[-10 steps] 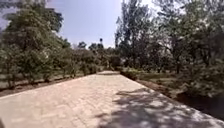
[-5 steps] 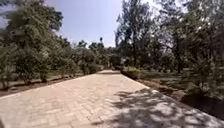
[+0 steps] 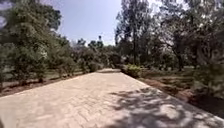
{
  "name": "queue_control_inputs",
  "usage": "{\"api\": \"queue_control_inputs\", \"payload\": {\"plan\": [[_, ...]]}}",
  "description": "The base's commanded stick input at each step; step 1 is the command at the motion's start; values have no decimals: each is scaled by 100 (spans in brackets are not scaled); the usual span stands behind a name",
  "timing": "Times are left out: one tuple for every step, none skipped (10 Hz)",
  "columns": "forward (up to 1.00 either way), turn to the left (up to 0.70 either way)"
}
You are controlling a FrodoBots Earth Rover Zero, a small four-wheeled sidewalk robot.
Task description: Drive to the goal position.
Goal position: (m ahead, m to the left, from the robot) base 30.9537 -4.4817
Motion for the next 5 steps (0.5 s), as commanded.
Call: {"api": "queue_control_inputs", "payload": {"plan": [[50, 0], [50, 0], [50, 13], [50, 34], [50, 44]]}}
